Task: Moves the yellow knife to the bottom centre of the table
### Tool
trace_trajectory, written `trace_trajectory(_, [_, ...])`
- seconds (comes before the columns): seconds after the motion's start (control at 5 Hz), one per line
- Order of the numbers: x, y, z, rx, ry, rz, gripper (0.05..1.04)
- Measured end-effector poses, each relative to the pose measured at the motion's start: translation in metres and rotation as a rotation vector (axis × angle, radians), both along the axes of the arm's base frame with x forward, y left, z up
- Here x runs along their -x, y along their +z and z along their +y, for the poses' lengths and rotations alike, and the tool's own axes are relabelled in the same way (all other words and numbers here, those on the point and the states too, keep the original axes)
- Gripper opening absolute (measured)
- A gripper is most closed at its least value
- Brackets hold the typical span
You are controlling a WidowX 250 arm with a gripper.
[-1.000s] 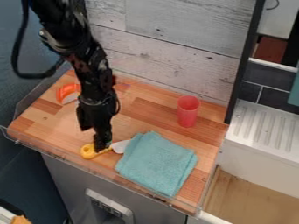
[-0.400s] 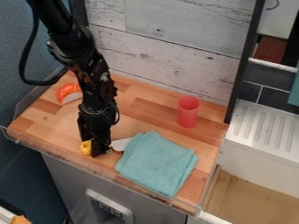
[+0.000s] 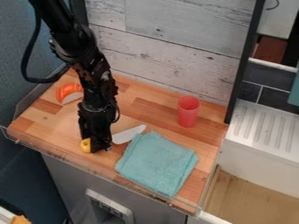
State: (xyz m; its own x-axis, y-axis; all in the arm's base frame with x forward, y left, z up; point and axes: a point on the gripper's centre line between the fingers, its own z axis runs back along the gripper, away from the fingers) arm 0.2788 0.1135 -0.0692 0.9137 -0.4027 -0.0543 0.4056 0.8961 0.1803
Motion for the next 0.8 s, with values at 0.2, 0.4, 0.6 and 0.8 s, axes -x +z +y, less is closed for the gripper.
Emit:
trace_trajectory(0.2, [-0.001, 0.0, 0.006, 0.026, 0.065, 0.003, 0.478])
trace_trajectory(0.4, [-0.009, 0.009, 0.015, 0.133, 0.214, -0.017, 0.478])
trace_trajectory(0.6, [-0.007, 0.014, 0.01, 0.199, 0.359, -0.014, 0.478])
trace_trajectory(0.8, [-0.014, 0.031, 0.008, 0.222, 0.498, -0.082, 0.478])
